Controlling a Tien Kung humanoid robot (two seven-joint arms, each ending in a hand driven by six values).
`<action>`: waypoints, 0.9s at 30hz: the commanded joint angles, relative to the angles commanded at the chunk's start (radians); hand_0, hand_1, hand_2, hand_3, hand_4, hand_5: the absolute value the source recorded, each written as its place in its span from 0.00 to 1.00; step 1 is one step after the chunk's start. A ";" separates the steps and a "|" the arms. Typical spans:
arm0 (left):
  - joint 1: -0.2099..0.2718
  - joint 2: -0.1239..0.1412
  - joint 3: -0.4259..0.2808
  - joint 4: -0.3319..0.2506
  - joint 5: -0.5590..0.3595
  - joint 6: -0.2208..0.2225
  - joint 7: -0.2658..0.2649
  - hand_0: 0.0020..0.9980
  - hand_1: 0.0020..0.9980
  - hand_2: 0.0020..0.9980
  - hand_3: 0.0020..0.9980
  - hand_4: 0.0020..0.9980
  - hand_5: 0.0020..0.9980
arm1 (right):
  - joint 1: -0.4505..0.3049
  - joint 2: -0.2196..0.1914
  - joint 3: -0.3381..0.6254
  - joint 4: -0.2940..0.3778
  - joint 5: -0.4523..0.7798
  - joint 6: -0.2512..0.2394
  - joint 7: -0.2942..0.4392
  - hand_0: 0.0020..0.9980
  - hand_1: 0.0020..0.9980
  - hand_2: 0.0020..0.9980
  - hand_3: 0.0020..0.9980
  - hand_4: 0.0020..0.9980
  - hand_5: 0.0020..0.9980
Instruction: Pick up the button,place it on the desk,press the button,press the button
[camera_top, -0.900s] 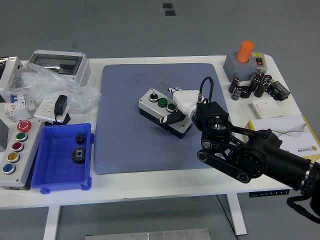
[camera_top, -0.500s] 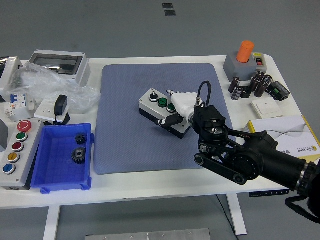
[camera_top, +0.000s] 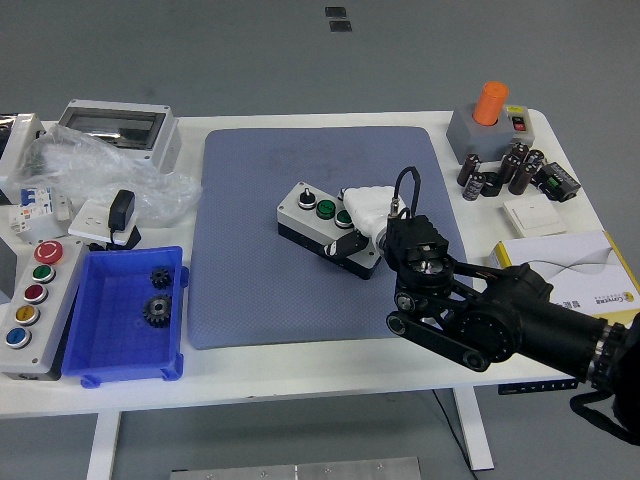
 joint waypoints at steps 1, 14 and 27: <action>0.000 0.000 -0.001 0.000 0.001 0.000 0.000 0.65 0.69 0.67 0.68 0.78 0.41 | 0.000 0.000 -0.002 0.001 -0.002 -0.005 0.000 0.29 0.47 0.44 0.52 0.70 0.28; 0.000 -0.001 -0.005 0.000 0.005 0.005 -0.002 0.65 0.69 0.67 0.68 0.78 0.41 | 0.008 -0.020 -0.046 0.036 0.006 -0.050 0.000 0.26 0.45 0.37 0.36 0.72 0.16; -0.001 -0.002 -0.004 0.000 0.007 0.008 -0.001 0.65 0.69 0.67 0.68 0.78 0.41 | 0.082 -0.099 -0.177 0.110 0.001 -0.176 0.172 0.34 0.46 0.37 0.36 0.48 0.00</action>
